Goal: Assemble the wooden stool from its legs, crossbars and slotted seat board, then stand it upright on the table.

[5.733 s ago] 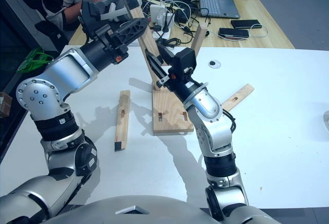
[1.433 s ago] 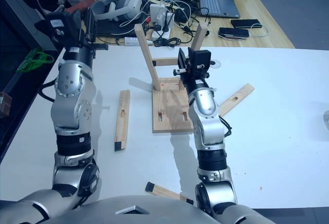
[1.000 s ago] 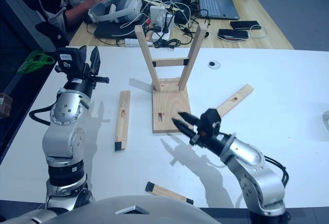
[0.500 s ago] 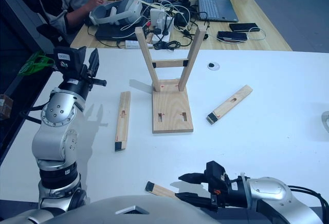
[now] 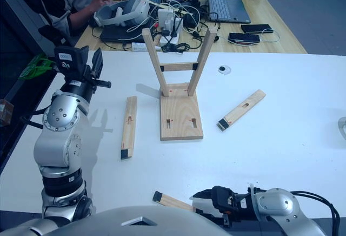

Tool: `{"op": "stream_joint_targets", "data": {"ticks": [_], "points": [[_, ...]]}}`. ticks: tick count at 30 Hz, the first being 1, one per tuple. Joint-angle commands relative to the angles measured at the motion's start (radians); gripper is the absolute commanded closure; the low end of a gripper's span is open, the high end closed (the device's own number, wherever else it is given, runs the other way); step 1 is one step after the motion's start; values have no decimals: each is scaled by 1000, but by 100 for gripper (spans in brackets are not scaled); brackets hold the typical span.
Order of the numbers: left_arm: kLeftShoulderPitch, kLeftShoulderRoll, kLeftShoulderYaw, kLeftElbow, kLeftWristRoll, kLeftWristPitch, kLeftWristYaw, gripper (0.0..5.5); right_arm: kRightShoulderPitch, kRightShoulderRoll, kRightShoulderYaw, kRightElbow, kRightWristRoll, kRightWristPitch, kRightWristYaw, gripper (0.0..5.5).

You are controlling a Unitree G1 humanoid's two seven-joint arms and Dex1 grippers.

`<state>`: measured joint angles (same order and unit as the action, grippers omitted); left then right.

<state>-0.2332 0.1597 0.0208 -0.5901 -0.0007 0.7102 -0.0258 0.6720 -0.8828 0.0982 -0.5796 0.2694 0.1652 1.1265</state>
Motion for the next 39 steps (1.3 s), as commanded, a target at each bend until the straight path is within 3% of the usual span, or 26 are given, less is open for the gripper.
{"op": "stream_joint_targets", "data": {"ticks": [1, 7, 11, 20, 27, 37, 39], "points": [[17, -14, 11, 4, -15, -15, -4, 468, -2, -18, 0, -25, 23, 26, -1, 310], [10, -4, 14, 19, -1, -10, 2, 487, 33, -52, -4, -74, 73, 79, 18, 310], [5, -6, 26, 16, -10, 1, -1, 436, 26, -45, 13, -86, 62, 86, -1, 310], [-19, 15, 11, 30, -4, 37, -22, 424, -57, 28, 158, 18, -159, -33, -125, 310], [-27, 21, 13, 33, 1, 41, -24, 424, -61, 10, 191, -5, -168, -23, -130, 310], [-33, 27, 8, 39, 5, 39, -19, 424, -145, 22, 239, 125, -393, -82, -261, 310], [-36, 27, 7, 43, 6, 36, -18, 420, -153, 27, 234, 154, -388, -100, -275, 344]]}}
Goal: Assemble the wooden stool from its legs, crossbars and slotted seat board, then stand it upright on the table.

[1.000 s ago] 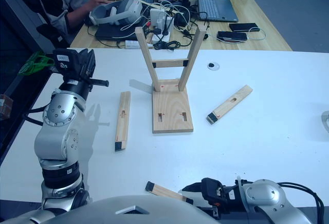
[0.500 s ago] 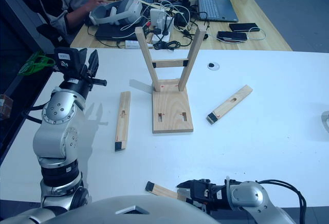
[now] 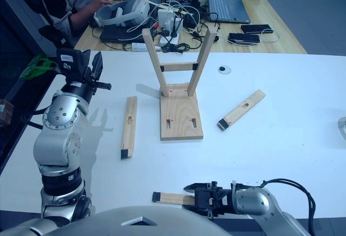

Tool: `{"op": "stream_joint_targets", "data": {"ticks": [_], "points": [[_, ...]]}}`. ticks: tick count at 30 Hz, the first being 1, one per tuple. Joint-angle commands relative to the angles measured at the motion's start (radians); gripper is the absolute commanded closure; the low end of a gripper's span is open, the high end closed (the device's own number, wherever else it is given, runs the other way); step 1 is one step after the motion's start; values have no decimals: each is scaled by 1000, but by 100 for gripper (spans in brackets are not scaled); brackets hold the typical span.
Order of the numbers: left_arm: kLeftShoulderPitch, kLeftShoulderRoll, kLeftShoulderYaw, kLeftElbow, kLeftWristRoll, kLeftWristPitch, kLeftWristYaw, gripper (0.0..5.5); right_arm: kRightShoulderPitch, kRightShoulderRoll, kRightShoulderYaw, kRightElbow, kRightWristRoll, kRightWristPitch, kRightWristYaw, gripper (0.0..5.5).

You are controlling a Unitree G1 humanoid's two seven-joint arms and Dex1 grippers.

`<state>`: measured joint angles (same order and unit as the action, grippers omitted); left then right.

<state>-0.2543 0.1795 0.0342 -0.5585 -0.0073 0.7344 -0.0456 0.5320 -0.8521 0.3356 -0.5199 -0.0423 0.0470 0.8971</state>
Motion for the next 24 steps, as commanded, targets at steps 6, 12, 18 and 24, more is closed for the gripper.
{"op": "stream_joint_targets", "data": {"ticks": [6, 12, 18, 24], "points": [[-29, 4, -2, 35, 21, -7, 8, 420, -43, -18, -7, 171, -45, -59, -28, 414], [-48, 7, 12, 68, 28, -41, 12, 420, -67, -6, -50, 163, 122, 1, 30, 416], [-101, 5, 75, 141, 13, -93, 34, 420, -207, 136, -333, 116, 835, 437, -28, 422], [-190, -53, 166, 223, -112, -76, 21, 420, -389, 252, -473, 144, 1197, 630, -226, 422]]}}
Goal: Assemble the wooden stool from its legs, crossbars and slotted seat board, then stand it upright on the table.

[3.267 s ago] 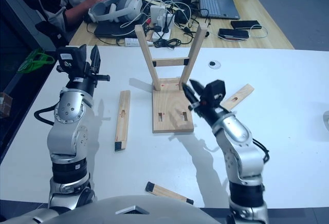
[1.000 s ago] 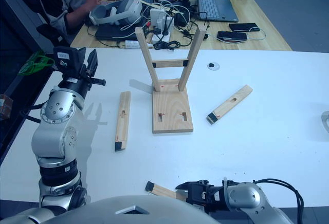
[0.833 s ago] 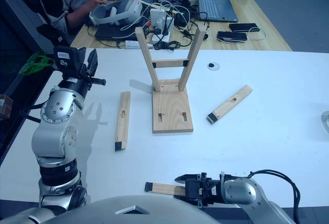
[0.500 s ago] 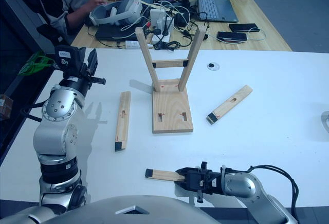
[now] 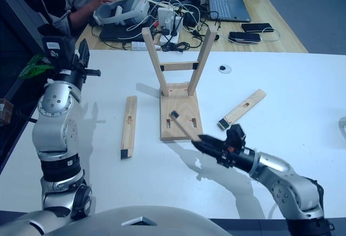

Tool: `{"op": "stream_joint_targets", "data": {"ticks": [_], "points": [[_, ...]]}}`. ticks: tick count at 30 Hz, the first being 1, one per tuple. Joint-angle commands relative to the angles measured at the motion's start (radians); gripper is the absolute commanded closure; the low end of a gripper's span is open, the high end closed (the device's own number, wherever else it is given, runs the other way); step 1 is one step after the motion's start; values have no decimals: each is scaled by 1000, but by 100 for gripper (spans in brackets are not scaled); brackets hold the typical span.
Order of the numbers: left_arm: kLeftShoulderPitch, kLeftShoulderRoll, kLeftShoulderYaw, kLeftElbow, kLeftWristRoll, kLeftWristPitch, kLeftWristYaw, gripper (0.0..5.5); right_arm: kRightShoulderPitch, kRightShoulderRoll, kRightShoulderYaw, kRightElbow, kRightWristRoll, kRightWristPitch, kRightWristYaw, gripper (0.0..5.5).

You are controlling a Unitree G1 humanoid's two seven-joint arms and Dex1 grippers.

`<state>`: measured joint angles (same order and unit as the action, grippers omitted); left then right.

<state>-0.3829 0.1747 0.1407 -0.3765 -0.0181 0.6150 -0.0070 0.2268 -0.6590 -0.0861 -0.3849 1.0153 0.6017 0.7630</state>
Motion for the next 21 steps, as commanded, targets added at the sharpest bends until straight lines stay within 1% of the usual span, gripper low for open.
{"op": "stream_joint_targets", "data": {"ticks": [1, 3, 4, 6, 8, 10, 13, 15, 17, 19, 21], "points": [[-94, -72, 101, 56, -185, 101, -40, 420, -116, 86, -61, 13, 182, 89, -125, 422], [-148, -73, 159, 79, -347, 235, -116, 420, -183, 155, -76, 15, 289, 101, -209, 422], [-161, -49, 160, 80, -388, 269, -153, 420, -216, 188, -80, 17, 326, 102, -251, 422], [-166, 36, 106, 75, -350, 238, -195, 420, -271, 243, -78, 22, 372, 96, -332, 422], [-167, 205, -49, 85, -109, 5, -211, 420, -327, 314, -79, 23, 423, 74, -452, 422], [-177, 332, -164, 98, 100, -263, -222, 420, -379, 388, -84, 12, 511, 43, -567, 422], [-182, 433, -276, 152, 311, -574, -198, 420, -442, 492, -75, -9, 618, -10, -685, 422], [-179, 468, -333, 197, 430, -734, -162, 420, -480, 558, -61, -18, 677, -46, -744, 422], [-196, 480, -372, 252, 517, -893, -110, 420, -514, 619, -39, -35, 768, -70, -784, 422], [-238, 456, -382, 315, 517, -1019, -85, 420, -532, 643, -4, -53, 875, -54, -795, 422], [-277, 428, -384, 356, 478, -1105, -95, 420, -536, 634, 25, -59, 939, -11, -785, 422]]}}
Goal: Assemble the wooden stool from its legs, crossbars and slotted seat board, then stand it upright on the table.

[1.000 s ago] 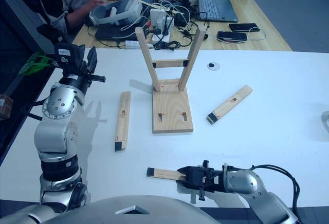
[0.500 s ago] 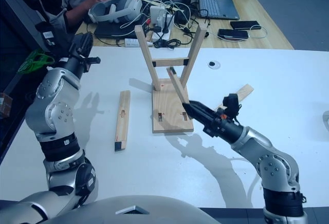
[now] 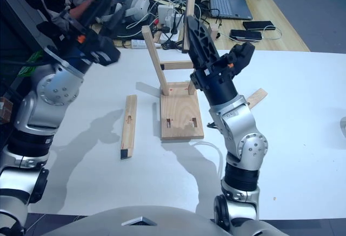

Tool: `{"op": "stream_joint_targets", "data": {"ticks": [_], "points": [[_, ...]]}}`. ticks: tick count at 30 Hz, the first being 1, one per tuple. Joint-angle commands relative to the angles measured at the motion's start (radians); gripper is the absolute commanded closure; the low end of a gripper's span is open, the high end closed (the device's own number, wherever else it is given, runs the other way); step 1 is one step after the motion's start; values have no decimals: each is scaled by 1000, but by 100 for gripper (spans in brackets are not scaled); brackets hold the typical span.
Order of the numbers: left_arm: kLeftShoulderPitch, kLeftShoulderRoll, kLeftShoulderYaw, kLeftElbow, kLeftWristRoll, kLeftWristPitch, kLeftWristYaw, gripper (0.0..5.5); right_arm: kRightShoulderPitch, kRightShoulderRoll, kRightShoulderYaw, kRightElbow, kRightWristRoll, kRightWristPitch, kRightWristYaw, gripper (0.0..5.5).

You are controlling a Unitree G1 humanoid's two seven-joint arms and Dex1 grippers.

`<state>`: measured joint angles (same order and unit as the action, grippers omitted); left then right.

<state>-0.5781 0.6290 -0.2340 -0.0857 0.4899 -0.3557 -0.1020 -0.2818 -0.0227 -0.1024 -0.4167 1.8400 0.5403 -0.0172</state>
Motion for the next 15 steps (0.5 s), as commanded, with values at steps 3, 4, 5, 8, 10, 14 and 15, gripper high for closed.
{"op": "stream_joint_targets", "data": {"ticks": [3, 4, 5, 8, 10, 14, 15], "points": [[-112, -53, -12, 76, -51, -235, -5, 420, -26, -14, 53, -13, 132, 136, 46, 422], [-114, -58, -12, 72, -37, -266, 3, 420, -26, -13, 52, -6, 132, 158, 55, 422], [-113, -64, -10, 64, -14, -291, 16, 420, -26, -13, 49, 4, 132, 175, 61, 422], [-110, -92, -2, 49, 37, -329, 45, 420, -25, -7, 37, 24, 132, 203, 68, 422], [-110, -112, 6, 40, 74, -342, 72, 420, -23, 7, 31, 31, 132, 214, 67, 422], [-112, -137, 21, 47, 128, -346, 117, 420, -36, 44, 1, 47, 132, 214, 51, 422], [-111, -142, 24, 49, 145, -348, 130, 420, -45, 54, -12, 53, 132, 214, 46, 422]]}}
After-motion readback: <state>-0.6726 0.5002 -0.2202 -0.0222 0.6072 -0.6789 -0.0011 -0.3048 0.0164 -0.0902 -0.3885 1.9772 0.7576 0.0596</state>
